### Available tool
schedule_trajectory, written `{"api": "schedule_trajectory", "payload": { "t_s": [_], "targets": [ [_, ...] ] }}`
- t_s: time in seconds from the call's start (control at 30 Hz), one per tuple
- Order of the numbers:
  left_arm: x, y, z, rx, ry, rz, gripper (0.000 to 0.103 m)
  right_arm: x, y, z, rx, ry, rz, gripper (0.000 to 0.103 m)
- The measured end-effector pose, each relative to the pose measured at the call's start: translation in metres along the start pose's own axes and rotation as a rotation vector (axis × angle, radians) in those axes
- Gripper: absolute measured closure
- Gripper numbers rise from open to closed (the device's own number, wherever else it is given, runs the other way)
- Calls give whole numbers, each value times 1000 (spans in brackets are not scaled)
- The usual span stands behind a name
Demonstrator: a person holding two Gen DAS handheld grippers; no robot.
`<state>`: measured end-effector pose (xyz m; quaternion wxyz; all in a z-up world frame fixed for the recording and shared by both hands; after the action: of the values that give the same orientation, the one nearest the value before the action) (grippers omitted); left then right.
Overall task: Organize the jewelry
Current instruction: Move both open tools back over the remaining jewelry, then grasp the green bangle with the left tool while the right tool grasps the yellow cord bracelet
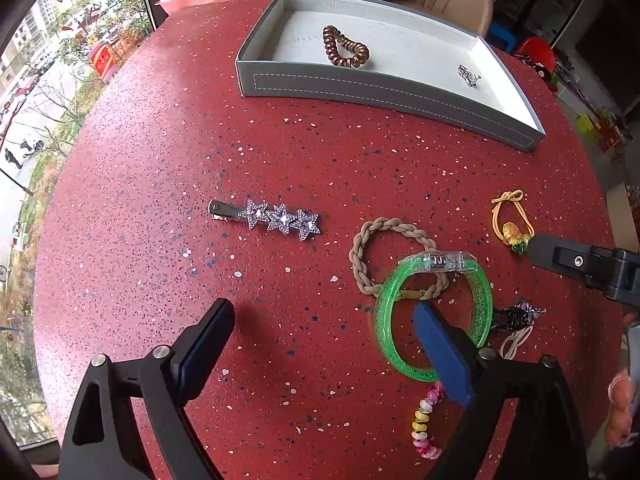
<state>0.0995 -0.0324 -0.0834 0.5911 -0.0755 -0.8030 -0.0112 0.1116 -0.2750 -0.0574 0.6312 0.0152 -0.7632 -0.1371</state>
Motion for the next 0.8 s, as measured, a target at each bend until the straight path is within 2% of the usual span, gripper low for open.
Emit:
{"api": "schedule_trajectory", "payload": {
  "t_s": [0.2,0.23,0.4,0.57,0.63,0.67,0.8],
  "targets": [
    [-2,-2,1,-4,-9,-12,2,-10,11,-6,31,-6,33,0],
    [-2,-4,1,-12,-12,-22,5,-12,13,-7,36,-5,38,2],
    [-4,-13,2,-28,-14,-43,5,-23,26,-11,73,-9,93,13],
    [-3,-21,5,-47,-21,-76,15,-26,35,-11,116,-24,162,28],
    [-2,-23,5,-52,-30,-74,25,-24,37,-6,135,-29,181,34],
    [-1,-25,5,-58,-30,-74,30,-24,38,-5,144,-31,178,38],
    [3,-29,6,-80,-29,-69,38,-24,47,1,171,-30,178,47]
  ]
}}
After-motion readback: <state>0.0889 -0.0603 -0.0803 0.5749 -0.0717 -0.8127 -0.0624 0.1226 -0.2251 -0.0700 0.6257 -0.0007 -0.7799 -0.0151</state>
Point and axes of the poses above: each gripper's, at about its wrist camera, not at the fingertips, and x roughly against the way its jaws point, y to its left, z to its underside, the point moved 3 cm from there along -x, roughly the way its jaws point, and after that the axes turned 5 degrees about -x, right-handed, at the moved point
